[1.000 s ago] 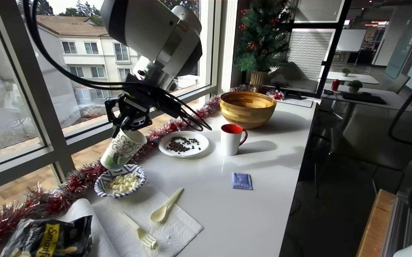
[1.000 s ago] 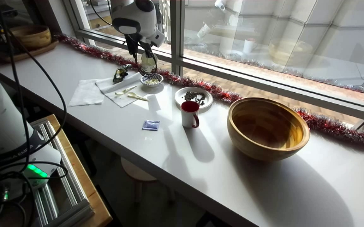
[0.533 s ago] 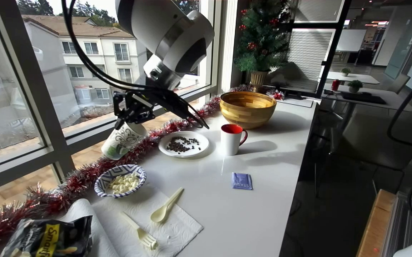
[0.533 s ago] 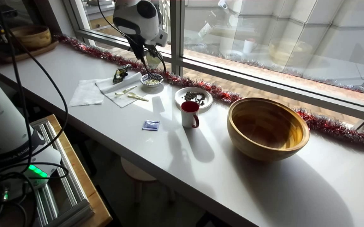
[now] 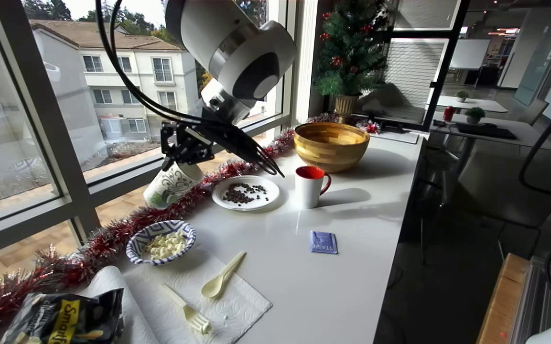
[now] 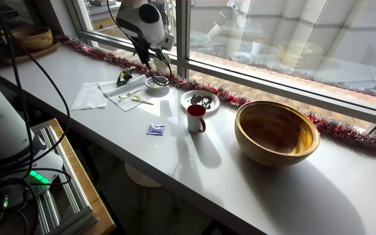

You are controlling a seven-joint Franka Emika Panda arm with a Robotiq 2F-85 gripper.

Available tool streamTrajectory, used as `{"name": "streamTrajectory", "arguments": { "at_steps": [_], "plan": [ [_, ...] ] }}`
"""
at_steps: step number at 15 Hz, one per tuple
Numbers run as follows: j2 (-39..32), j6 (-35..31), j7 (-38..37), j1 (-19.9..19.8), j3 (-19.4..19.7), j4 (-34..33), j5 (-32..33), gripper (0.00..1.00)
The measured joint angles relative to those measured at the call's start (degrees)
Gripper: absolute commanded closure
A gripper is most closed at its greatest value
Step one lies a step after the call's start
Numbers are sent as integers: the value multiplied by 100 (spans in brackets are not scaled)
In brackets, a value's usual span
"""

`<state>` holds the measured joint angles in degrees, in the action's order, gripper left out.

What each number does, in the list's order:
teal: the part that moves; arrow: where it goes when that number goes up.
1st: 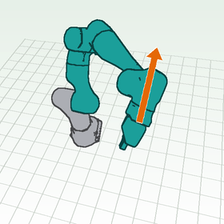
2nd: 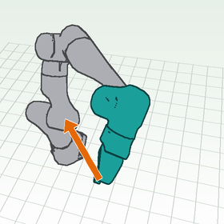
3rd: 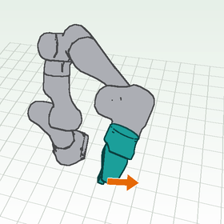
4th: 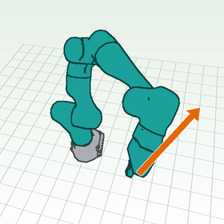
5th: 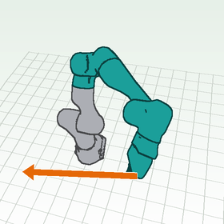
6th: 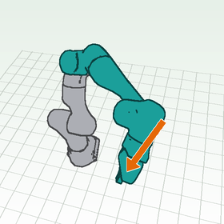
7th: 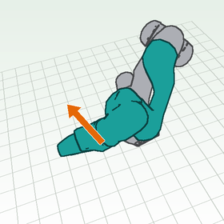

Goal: Pour the contents in the cup into the bowl

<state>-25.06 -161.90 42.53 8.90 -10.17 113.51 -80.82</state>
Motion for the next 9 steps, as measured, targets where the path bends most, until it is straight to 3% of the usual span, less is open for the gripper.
{"name": "streamTrajectory", "arguments": {
  "at_steps": [2, 5, 7, 9],
  "plan": [
    [30, -65, -483, 49, 57, 164, 230, 99],
    [162, -129, -1693, 285, 319, 584, 1187, 99],
    [284, -191, -2485, 780, 893, 907, 1803, 99],
    [376, -185, -3311, 1497, 1740, 1201, 2513, 96]
  ]
}}
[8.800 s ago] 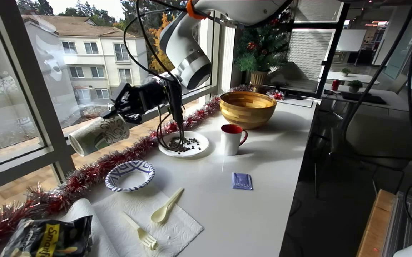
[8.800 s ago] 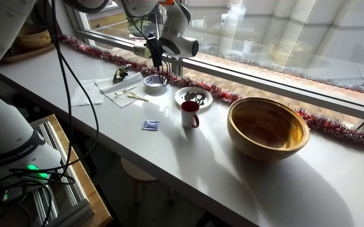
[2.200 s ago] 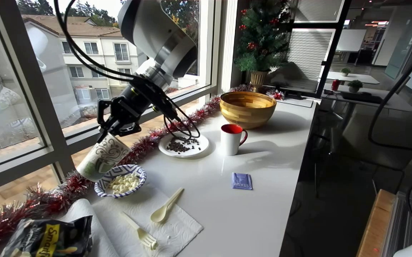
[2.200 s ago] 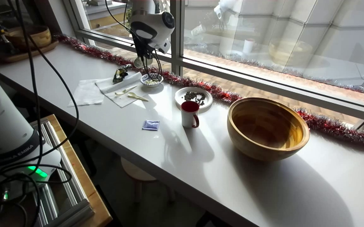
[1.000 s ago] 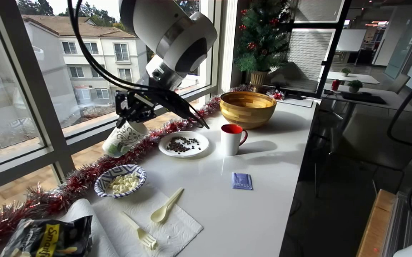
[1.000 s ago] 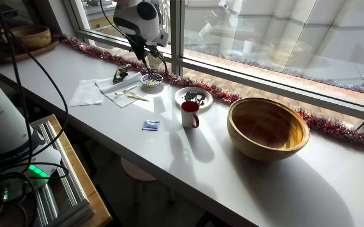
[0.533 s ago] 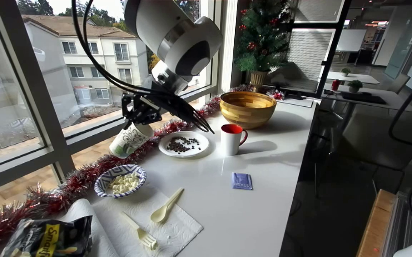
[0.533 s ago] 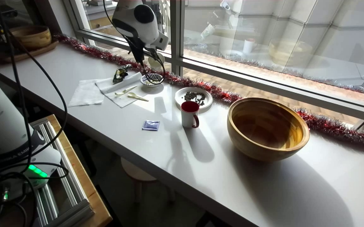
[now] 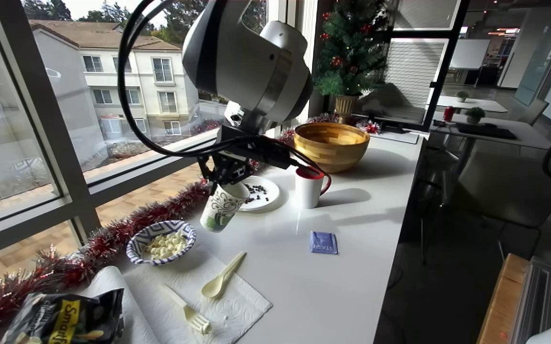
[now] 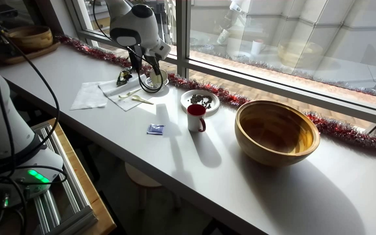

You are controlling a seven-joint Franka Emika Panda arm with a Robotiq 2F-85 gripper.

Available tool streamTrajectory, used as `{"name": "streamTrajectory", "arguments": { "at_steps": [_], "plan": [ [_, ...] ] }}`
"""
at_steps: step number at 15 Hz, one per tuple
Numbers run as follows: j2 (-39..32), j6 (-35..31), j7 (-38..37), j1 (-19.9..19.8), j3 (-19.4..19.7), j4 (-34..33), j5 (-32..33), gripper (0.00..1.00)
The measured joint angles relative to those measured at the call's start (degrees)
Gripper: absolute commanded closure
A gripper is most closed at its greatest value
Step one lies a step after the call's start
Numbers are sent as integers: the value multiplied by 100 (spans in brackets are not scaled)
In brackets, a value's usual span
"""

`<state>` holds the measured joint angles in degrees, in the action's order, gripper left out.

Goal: Pour the contents in the cup into the bowl

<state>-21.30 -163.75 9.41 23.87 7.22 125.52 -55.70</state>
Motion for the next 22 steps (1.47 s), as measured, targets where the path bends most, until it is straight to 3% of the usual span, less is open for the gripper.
{"name": "streamTrajectory", "arguments": {
  "at_steps": [2, 3, 5, 7, 8, 12, 13, 16, 22],
  "plan": [
    [12, 52, -701, 648, 767, 118, 698, 96],
    [12, 59, -839, 797, 921, 128, 808, 96],
    [12, 63, -927, 882, 990, 134, 877, 99],
    [9, 44, -1239, 497, 604, 146, 1384, 99],
    [-20, 58, -1435, 470, 626, 148, 1672, 99],
    [-168, 389, -2099, 973, 1452, 52, 2960, 99],
    [-187, 486, -2296, 942, 1451, -14, 3346, 99],
    [-212, 735, -2870, 511, 957, -270, 4440, 99],
    [-532, 1192, -3023, -182, 181, -1047, 5311, 99]
  ]
}}
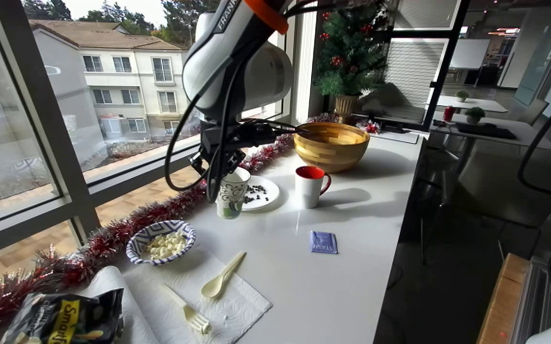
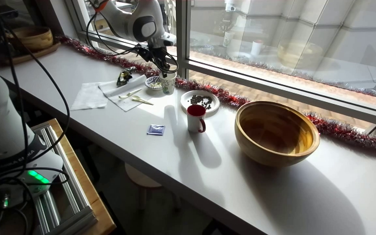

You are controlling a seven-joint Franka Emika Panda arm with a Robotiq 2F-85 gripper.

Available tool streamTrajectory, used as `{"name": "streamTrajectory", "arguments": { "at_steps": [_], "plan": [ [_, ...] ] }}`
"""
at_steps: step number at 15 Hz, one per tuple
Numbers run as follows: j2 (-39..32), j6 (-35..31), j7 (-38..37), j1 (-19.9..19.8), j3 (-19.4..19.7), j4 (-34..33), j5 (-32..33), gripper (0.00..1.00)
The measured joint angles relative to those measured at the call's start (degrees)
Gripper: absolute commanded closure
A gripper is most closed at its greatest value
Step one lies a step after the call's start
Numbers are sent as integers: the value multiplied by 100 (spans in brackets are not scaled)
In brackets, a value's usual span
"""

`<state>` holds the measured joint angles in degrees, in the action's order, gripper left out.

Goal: Pour the contents in the cup into the bowl

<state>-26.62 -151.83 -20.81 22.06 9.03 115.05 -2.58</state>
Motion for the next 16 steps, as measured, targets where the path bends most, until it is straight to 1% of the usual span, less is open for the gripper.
{"name": "streamTrajectory", "arguments": {
  "at_steps": [3, 7, 11, 16],
  "plan": [
    [-318, 157, 0, -156, -166, -450, 243, 99],
    [-818, 306, 4, -177, -195, -1010, 498, 99],
    [-1210, 340, 58, -195, -242, -1447, 559, 99],
    [-1490, 408, 140, -220, -300, -1845, 563, 99]
  ]
}}
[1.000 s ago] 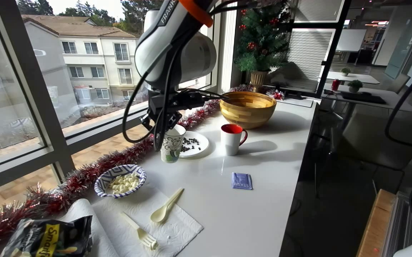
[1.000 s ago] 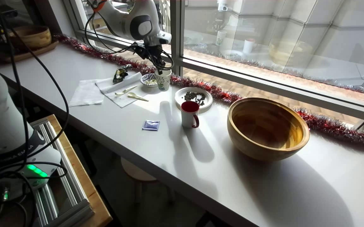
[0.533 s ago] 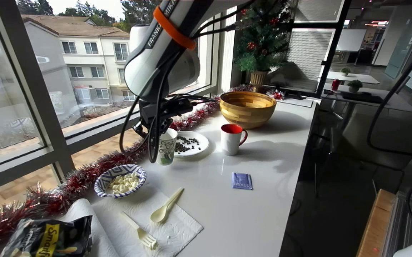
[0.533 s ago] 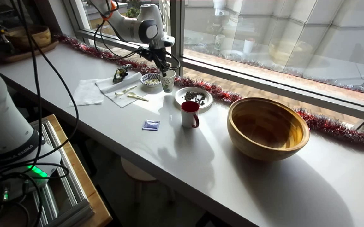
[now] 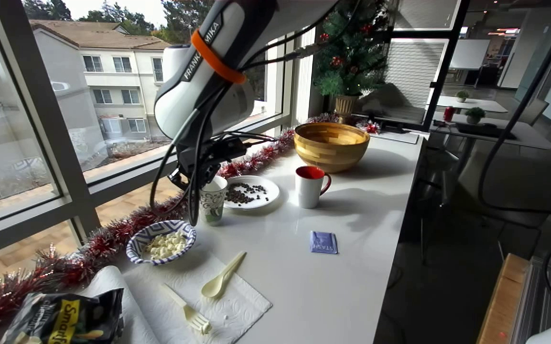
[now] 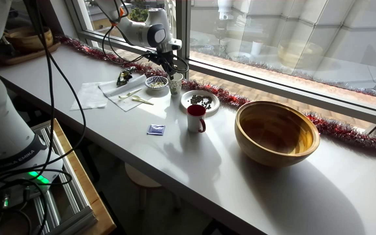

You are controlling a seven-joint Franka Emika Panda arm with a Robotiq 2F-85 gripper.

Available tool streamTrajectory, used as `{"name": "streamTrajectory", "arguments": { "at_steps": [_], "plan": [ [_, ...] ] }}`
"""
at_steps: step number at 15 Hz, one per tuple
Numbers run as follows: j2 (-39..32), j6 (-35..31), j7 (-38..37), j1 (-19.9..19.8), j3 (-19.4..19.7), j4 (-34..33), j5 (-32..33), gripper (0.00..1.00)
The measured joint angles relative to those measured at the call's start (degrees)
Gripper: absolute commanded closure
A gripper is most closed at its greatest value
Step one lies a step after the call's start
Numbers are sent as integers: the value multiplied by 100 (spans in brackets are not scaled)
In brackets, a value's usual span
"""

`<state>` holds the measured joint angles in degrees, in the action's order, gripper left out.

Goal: Pour the contents in the cup into the bowl

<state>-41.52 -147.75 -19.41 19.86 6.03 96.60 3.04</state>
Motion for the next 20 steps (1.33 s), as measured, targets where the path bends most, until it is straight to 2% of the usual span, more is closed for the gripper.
{"name": "streamTrajectory", "arguments": {
  "at_steps": [2, 4, 8, 14, 17, 20],
  "plan": [
    [-74, 39, 53, -16, -12, -131, 1, 99],
    [-143, 101, 122, -40, -26, -260, 1, 70],
    [-190, 408, 135, -127, -142, -440, 1, 44],
    [388, 1731, -64, 32, -238, -433, 19, 3],
    [958, 2201, -255, 100, -317, -103, 74, 0],
    [1578, 2290, -242, -53, -479, 516, 62, 0]
  ]
}}
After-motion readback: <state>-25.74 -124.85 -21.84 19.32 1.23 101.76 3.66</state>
